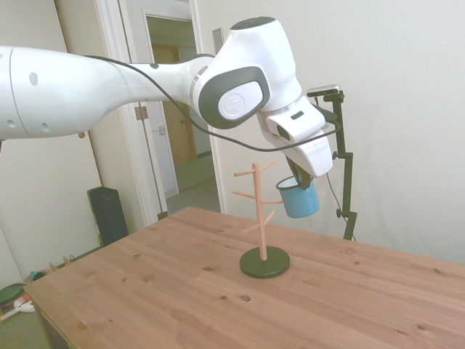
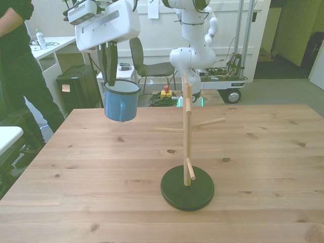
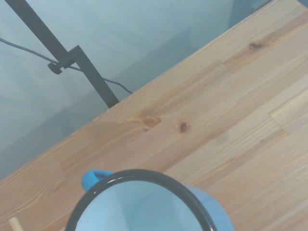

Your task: Hang the mug

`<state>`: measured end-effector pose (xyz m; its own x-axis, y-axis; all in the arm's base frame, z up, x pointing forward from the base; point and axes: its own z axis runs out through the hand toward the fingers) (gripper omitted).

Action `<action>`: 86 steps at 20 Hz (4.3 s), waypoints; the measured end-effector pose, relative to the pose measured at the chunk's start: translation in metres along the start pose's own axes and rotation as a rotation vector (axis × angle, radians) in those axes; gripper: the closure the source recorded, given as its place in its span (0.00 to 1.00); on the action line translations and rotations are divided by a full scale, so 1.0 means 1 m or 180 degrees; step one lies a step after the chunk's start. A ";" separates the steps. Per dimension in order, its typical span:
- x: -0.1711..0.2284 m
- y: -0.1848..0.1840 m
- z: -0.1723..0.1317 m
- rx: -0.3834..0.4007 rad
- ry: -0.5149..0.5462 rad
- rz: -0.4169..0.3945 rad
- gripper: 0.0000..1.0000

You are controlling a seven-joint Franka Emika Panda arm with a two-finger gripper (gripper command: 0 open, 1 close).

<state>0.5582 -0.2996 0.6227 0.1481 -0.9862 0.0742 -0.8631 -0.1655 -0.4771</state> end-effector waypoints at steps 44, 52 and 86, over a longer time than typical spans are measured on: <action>-0.092 -0.003 0.059 -0.0058 0.0338 -0.0400 1.00; -0.100 0.000 0.064 -0.0113 0.0391 -0.0492 0.00; -0.036 0.100 0.002 -0.0120 0.0506 -0.0380 0.00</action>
<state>0.4676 -0.2804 0.5704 0.1748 -0.9477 0.2670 -0.8619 -0.2784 -0.4238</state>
